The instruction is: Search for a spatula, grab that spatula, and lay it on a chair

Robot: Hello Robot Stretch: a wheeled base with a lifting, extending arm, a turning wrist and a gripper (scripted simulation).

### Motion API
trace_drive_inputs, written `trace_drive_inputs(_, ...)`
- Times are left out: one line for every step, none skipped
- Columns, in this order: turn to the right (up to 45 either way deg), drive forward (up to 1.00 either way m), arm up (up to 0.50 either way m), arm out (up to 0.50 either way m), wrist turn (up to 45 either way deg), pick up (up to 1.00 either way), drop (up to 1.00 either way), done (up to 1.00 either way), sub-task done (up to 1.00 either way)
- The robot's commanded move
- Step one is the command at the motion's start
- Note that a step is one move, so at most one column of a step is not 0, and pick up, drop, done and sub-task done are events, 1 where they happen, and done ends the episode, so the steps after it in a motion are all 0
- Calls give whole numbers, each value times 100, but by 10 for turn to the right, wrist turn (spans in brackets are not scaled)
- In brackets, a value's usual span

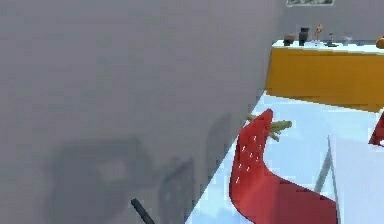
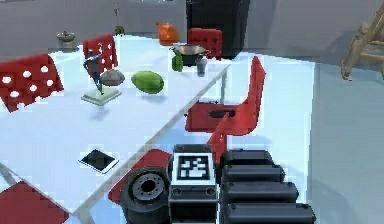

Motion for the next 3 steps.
trace_drive_inputs(-30, 0, 0, 0, 0, 0, 0, 0, 0)
trace_drive_inputs(450, 0, 0, 0, 0, 0, 0, 0, 0)
trace_drive_inputs(210, 0, 0, 0, 0, 0, 0, 0, 0)
